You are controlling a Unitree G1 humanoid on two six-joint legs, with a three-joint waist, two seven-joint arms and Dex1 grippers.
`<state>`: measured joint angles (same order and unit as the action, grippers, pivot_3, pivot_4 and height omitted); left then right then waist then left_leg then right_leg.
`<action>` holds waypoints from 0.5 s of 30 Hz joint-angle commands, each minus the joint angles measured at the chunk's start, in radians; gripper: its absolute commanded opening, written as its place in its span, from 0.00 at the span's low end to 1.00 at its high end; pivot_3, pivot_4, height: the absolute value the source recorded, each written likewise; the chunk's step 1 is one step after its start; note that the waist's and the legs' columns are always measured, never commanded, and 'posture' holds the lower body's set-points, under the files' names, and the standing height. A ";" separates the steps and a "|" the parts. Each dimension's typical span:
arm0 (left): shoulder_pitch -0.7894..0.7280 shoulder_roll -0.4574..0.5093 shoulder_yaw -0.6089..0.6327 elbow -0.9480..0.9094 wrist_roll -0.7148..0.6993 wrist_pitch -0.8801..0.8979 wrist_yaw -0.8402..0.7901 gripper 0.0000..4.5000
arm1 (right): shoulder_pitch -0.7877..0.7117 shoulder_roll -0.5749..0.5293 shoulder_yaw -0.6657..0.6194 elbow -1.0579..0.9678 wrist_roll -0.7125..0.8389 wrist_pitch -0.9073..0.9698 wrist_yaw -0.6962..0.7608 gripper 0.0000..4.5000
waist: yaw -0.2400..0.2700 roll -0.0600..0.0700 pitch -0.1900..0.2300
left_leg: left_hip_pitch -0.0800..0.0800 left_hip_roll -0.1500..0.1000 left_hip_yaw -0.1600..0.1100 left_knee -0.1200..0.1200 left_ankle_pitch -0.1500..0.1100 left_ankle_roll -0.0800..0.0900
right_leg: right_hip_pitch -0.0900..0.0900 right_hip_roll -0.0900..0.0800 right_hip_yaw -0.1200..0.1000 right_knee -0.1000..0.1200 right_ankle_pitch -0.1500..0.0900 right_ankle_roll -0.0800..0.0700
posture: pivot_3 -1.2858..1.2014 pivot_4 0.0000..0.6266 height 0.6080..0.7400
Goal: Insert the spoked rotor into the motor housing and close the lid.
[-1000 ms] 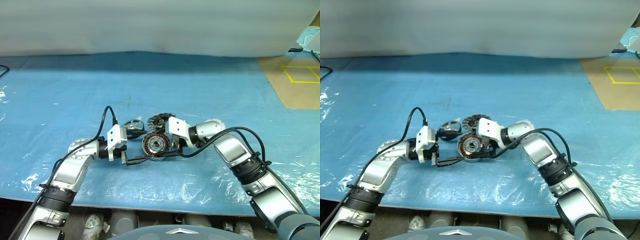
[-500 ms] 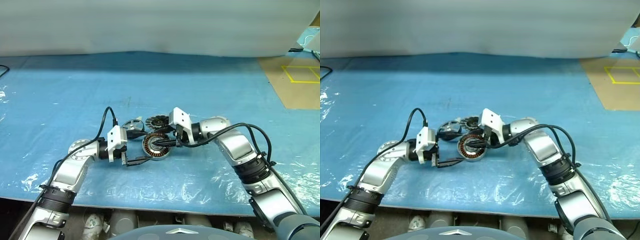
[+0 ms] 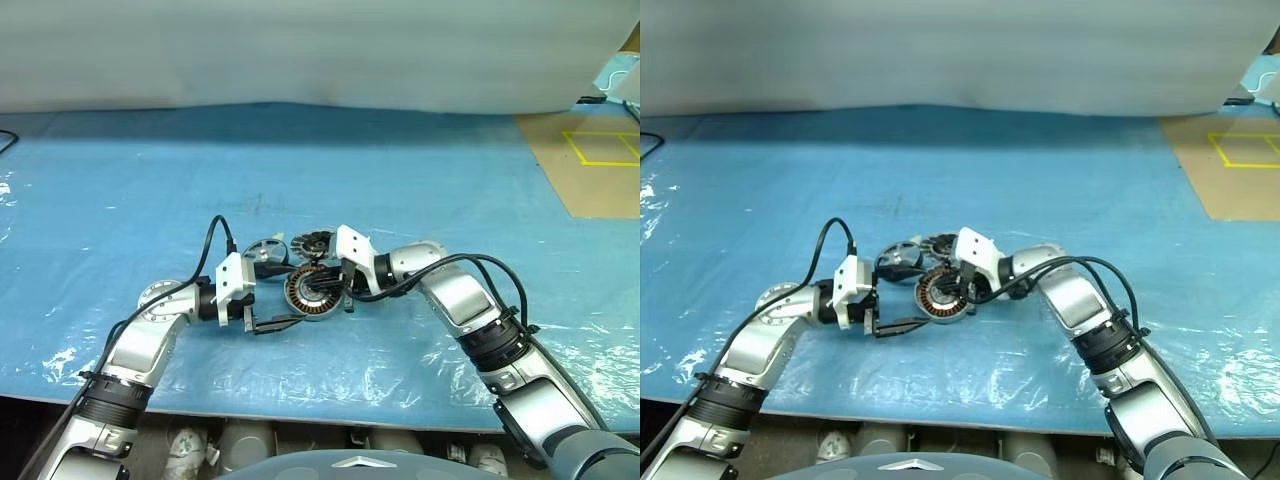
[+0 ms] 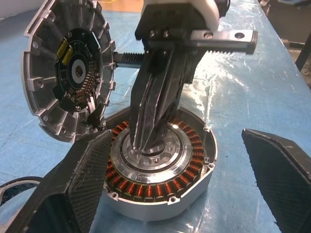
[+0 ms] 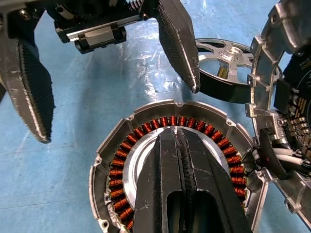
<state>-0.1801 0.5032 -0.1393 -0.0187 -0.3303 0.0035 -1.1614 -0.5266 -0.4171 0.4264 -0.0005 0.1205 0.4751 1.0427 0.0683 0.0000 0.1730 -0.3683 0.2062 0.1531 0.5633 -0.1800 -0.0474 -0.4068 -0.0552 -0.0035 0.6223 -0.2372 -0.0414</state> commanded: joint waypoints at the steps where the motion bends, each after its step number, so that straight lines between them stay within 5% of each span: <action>1: -0.005 -0.003 0.000 -0.028 -0.008 -0.012 0.003 1.00 | 0.000 -0.001 0.028 0.043 -0.039 -0.061 -0.001 0.01 | 0.000 0.000 0.000 | 0.000 0.000 0.000 0.000 0.000 0.000 | 0.000 0.000 0.000 0.000 0.000 0.000 | 0.52 0.24 1.00; 15: -0.012 -0.007 -0.004 -0.020 -0.007 -0.013 0.005 1.00 | 0.017 -0.038 0.105 0.129 -0.198 -0.283 -0.011 0.01 | 0.000 -0.001 -0.001 | 0.004 0.000 0.000 0.000 0.000 0.000 | 0.003 0.000 0.001 0.001 0.000 0.000 | 0.52 0.24 1.00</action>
<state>-0.1824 0.4988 -0.1442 -0.0185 -0.3303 0.0033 -1.1555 -0.5378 -0.4376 0.4930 0.0821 -0.0349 0.1741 1.0211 0.0679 -0.0006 0.1718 -0.3639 0.2063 0.1533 0.5636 -0.1801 -0.0472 -0.4033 -0.0553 -0.0028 0.6229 -0.2372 -0.0414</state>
